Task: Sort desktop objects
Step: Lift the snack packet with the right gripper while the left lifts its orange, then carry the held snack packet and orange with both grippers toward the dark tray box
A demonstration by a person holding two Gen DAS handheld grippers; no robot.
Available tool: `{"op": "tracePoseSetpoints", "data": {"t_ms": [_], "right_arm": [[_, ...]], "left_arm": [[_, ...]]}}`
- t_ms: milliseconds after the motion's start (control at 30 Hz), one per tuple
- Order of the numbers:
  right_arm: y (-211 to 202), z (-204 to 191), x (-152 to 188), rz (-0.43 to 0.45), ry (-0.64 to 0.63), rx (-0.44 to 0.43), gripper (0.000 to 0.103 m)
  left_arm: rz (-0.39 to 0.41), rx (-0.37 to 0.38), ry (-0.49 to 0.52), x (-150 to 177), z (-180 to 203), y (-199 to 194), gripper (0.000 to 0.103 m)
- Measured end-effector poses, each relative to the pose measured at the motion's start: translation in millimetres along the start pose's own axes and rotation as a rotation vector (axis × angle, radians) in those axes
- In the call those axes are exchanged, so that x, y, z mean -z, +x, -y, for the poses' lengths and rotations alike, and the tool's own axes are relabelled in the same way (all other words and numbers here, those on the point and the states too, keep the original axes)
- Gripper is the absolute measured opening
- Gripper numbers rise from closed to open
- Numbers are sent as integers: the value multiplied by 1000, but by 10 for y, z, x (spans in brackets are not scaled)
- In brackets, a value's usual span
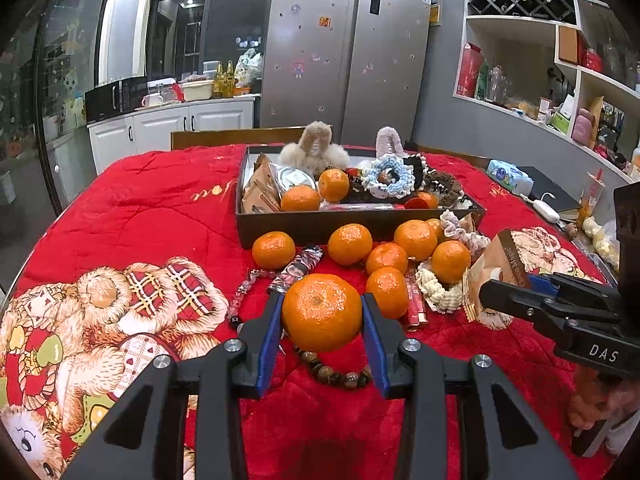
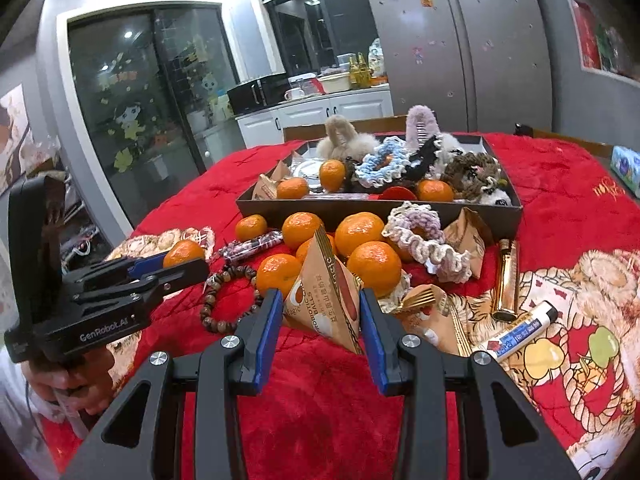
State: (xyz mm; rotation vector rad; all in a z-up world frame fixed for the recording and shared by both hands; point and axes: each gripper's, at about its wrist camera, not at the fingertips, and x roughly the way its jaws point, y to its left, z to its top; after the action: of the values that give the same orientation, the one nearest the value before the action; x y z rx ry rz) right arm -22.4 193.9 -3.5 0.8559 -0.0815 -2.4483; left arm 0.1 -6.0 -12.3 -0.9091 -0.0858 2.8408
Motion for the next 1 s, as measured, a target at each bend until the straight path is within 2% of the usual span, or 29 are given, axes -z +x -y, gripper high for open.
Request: {"op": "tracePoseSetpoints", "data": {"t_ms": [400,667,1000], "right_arm": [[-58,-165,13,23,-76,-21,38],[-103,-264,38,34,-127,-54,38],[-102,-268,49,30,-128,-91,38]], "left_arm": [[63,-4,85,17,156,-125,39],[60,2,138,24,251,-119,39],[42,2,184,33,348,-70,39]]}}
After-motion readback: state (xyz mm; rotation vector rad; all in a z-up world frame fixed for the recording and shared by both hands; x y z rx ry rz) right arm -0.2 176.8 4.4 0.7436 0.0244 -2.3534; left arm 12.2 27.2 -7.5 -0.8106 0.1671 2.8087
